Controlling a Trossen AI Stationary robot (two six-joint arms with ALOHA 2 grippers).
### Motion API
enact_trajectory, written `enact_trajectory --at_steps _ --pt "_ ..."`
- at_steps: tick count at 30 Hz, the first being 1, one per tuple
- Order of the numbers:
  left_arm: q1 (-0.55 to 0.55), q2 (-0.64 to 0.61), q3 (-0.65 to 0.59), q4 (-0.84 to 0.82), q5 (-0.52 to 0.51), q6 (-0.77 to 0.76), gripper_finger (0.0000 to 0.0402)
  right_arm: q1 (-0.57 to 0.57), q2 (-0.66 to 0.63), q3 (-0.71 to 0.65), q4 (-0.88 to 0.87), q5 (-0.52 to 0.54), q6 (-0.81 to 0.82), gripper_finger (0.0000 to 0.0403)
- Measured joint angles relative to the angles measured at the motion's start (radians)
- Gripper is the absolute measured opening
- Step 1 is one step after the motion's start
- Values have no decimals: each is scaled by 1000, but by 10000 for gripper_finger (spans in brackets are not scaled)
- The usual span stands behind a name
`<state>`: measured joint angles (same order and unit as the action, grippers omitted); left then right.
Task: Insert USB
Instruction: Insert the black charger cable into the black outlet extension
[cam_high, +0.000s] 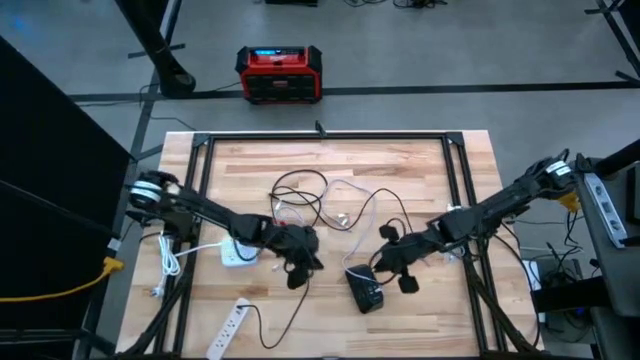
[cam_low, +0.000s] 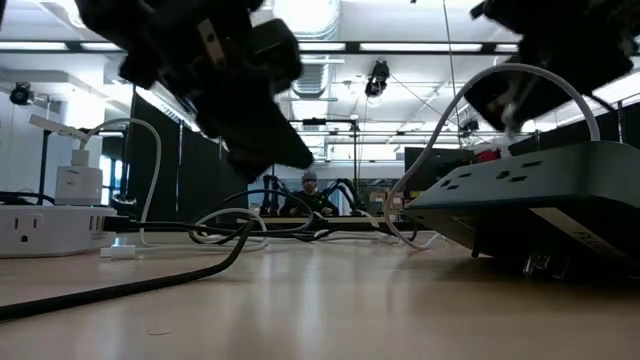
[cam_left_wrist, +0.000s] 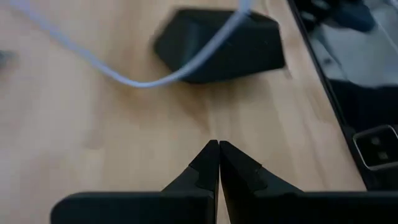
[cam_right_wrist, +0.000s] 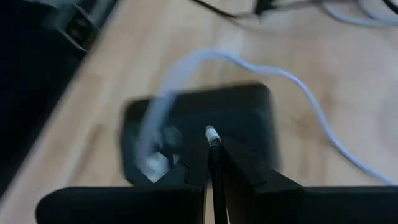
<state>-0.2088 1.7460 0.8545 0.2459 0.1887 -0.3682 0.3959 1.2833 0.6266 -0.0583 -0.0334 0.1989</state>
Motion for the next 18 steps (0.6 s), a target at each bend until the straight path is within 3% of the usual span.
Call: enact_trajectory --at_steps 7,18 --pt "24 120 89 6 166 82 0 36 61 22 101 -71 28 14" --pt "30 190 95 -2 135 103 0 94 115 25 93 57 144 14"
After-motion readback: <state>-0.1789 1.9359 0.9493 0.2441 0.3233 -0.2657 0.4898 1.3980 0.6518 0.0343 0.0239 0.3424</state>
